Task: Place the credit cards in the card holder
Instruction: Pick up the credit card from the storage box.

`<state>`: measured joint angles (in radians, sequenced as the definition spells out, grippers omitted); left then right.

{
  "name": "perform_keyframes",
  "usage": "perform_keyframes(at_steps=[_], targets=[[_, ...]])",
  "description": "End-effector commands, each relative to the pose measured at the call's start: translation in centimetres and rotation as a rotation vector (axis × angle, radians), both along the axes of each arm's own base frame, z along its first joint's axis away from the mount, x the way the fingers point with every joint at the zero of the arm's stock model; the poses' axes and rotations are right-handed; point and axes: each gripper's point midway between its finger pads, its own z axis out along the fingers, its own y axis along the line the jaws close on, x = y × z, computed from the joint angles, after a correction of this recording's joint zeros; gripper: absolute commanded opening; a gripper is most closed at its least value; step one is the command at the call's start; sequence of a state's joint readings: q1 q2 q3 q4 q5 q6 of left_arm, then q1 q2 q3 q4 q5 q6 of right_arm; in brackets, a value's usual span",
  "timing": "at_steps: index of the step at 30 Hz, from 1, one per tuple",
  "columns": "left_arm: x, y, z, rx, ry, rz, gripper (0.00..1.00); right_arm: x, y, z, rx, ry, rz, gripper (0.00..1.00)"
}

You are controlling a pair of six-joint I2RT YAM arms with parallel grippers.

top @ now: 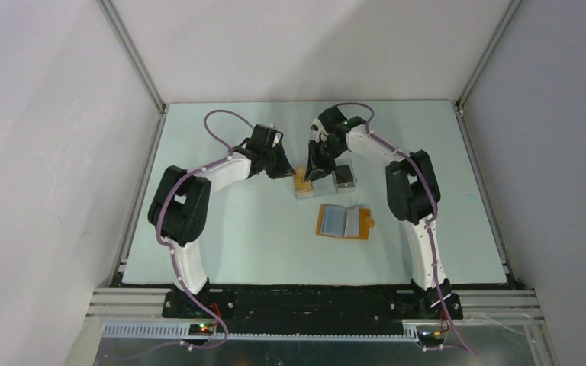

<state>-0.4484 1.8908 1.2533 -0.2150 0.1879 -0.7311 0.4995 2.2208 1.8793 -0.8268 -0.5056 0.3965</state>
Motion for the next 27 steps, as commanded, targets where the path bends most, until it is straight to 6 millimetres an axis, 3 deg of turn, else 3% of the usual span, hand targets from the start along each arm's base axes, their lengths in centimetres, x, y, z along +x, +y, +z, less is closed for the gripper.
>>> perform_keyframes(at_steps=[1,11,17,21,23,27], targets=[[-0.9,0.4,-2.8,0.063,0.054,-0.036,0.00,0.1,0.5,-0.5,0.041,0.016,0.005,0.23],[-1.0,0.4,-2.9,0.066,0.053,-0.039,0.00,0.4,2.6,1.0,0.187,0.024,0.028,0.23],[-0.9,0.4,-2.8,0.067,0.049,-0.039,0.00,0.7,1.8,-0.6,0.112,0.058,-0.014,0.21],[-0.9,0.4,-2.7,0.066,0.047,-0.042,0.00,0.9,1.2,-1.7,0.063,0.059,-0.029,0.14],[-1.0,0.4,-2.6,0.067,0.047,-0.041,0.00,0.8,1.3,-1.9,0.067,0.066,-0.026,0.02],[-0.8,0.8,-2.0,0.078,0.022,-0.031,0.00,0.7,1.7,-0.8,0.100,0.053,-0.010,0.00]])
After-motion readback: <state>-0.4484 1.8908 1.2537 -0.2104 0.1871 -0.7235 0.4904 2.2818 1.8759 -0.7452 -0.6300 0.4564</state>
